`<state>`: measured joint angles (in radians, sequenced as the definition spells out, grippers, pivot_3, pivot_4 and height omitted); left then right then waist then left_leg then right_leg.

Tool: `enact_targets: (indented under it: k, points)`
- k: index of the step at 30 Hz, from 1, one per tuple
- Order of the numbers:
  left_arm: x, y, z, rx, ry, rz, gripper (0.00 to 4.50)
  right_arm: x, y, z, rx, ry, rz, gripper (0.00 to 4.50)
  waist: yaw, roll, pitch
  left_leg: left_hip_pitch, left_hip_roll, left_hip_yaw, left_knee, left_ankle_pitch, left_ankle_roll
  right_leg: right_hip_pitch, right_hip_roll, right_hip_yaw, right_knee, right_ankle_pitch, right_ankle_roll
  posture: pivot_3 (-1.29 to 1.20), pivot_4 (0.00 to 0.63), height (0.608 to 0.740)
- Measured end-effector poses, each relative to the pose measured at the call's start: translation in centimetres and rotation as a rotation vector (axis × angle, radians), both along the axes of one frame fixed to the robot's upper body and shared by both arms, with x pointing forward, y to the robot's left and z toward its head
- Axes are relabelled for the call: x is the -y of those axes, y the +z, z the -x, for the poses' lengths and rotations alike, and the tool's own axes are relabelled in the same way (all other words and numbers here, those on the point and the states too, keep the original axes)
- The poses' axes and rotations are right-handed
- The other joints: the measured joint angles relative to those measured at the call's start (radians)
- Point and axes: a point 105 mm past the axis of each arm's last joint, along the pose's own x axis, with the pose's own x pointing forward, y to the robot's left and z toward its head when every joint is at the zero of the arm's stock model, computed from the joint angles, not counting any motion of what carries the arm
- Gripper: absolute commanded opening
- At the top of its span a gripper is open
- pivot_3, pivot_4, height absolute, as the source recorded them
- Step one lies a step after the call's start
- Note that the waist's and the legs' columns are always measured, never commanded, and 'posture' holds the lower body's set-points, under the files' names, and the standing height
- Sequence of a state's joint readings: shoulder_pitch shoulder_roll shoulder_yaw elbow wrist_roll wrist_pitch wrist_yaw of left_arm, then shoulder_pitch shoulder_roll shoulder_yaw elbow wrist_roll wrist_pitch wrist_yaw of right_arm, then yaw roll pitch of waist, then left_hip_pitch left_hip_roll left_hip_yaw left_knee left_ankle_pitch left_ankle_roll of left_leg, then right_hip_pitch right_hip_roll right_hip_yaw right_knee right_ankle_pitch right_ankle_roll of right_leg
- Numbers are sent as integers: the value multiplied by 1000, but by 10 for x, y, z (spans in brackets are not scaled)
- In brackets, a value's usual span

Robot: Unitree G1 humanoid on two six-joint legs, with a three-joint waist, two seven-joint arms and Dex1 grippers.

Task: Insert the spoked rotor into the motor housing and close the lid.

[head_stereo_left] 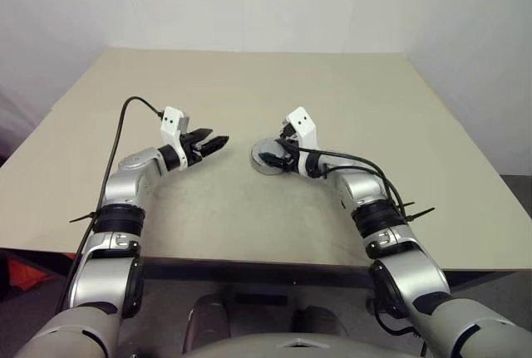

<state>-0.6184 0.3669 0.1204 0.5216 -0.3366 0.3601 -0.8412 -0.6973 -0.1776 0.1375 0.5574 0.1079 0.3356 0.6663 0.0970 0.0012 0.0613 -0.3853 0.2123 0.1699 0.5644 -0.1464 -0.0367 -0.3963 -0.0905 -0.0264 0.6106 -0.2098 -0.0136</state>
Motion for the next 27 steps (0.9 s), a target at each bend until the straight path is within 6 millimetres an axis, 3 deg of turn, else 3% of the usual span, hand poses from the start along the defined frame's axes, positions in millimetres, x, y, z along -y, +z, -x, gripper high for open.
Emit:
enact_targets:
  k: [10,27]
  points:
    - [-2,-2,1,-6,8,-2,3467,-1,-3,-7,4,-33,6,3055,0,0,0,2,0,0,0,0,0,2,0,0,1,0,0,0,0,740]
    - [-3,-2,1,-9,12,-3,3467,0,-2,2,4,36,27,3055,1,0,0,3,0,0,-2,0,1,3,0,0,-3,0,0,0,0,740]
